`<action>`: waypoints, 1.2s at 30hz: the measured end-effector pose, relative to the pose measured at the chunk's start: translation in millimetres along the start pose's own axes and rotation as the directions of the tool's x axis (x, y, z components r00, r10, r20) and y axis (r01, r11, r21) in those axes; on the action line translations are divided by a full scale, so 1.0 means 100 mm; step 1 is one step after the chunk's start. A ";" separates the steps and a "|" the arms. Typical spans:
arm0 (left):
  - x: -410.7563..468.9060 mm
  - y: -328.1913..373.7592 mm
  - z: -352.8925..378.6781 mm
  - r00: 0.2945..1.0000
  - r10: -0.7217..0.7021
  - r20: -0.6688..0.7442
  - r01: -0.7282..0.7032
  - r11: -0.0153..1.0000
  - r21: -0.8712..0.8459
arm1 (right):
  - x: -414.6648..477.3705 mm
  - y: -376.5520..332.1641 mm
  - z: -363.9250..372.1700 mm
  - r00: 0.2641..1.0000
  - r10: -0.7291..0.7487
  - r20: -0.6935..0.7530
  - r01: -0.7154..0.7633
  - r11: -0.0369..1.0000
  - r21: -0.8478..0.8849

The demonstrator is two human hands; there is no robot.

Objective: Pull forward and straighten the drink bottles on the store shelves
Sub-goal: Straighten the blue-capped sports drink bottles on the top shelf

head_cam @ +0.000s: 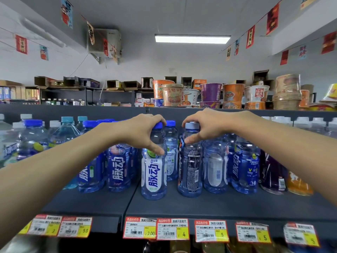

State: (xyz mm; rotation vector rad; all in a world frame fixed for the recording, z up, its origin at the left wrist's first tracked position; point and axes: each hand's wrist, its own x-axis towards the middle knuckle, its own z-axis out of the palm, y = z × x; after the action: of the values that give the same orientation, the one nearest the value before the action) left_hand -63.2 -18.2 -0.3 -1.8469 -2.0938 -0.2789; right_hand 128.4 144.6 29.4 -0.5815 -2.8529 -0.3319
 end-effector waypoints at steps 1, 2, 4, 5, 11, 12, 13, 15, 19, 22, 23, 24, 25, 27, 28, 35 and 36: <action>0.00 0.00 0.01 1.000 -0.007 -0.024 0.007 1.000 0.006 | 0.00 -0.01 0.00 1.000 0.003 -0.002 -0.003 1.000 0.004; 0.00 0.01 0.03 0.999 -0.019 -0.043 0.019 1.000 0.016 | 0.00 -0.02 -0.01 1.000 0.007 -0.004 -0.007 1.000 0.005; 0.01 0.01 0.06 0.998 -0.035 -0.059 0.038 0.998 0.040 | -0.01 -0.03 -0.02 1.000 0.007 0.010 -0.007 1.000 0.027; 0.02 0.01 0.07 0.997 -0.038 -0.060 0.041 0.998 0.048 | -0.01 -0.03 -0.03 1.000 -0.002 0.029 0.000 0.997 0.077; 0.03 -0.02 0.06 0.998 -0.011 -0.054 0.012 0.999 0.031 | -0.02 -0.07 -0.17 0.975 -0.123 0.185 0.056 0.942 0.330; 0.03 -0.02 0.06 0.999 -0.010 -0.053 0.011 0.999 0.030 | -0.01 -0.12 -0.17 0.982 -0.098 0.163 0.048 0.957 0.288; 0.03 -0.02 0.06 0.999 -0.010 -0.052 0.011 0.999 0.031 | 0.00 -0.15 -0.14 0.991 -0.059 0.122 0.033 0.978 0.204; 0.03 -0.01 0.06 0.998 -0.011 -0.054 0.013 1.000 0.028 | 0.01 -0.21 -0.03 0.999 -0.014 0.047 0.013 1.000 0.027; 0.00 0.00 0.03 0.999 -0.016 -0.037 0.016 1.000 0.020 | -0.02 -0.18 0.02 0.999 -0.006 0.052 0.003 0.998 0.062; -0.02 0.00 -0.03 1.000 -0.029 0.002 0.029 0.999 0.019 | -0.04 -0.16 -0.06 0.994 0.021 0.104 -0.024 0.999 0.026; -0.03 -0.01 -0.05 0.999 -0.034 0.015 0.034 0.999 0.025 | -0.06 -0.15 -0.08 0.993 0.036 0.116 -0.037 0.999 0.005; -0.04 -0.02 -0.08 0.999 -0.039 0.028 0.038 0.999 0.037 | -0.08 -0.14 -0.09 0.991 0.051 0.124 -0.050 0.999 -0.009; -0.05 -0.04 -0.10 0.998 -0.043 0.038 0.041 0.998 0.052 | -0.10 -0.13 -0.11 0.989 0.065 0.131 -0.063 0.998 -0.017; -0.08 -0.07 -0.13 0.997 -0.052 0.052 0.048 0.996 0.071 | -0.17 -0.09 -0.14 0.985 0.087 0.147 -0.084 0.996 -0.021; -0.09 -0.09 -0.14 0.997 -0.055 0.055 0.051 0.996 0.072 | -0.20 -0.07 -0.16 0.984 0.092 0.156 -0.089 0.996 -0.023; -0.11 -0.08 -0.13 0.996 -0.059 0.064 0.050 0.990 0.132 | -0.30 -0.02 -0.21 0.975 0.091 0.203 -0.083 0.996 -0.046; -0.09 -0.05 -0.13 0.996 -0.062 0.071 0.050 0.987 0.155 | -0.30 -0.02 -0.23 0.969 0.094 0.228 -0.088 0.995 -0.039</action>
State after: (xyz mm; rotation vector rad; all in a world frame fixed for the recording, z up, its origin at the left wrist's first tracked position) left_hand -65.3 -32.0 8.6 -1.7371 -2.1553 -0.0600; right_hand 157.8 125.8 43.4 -0.8025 -3.0324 -0.3084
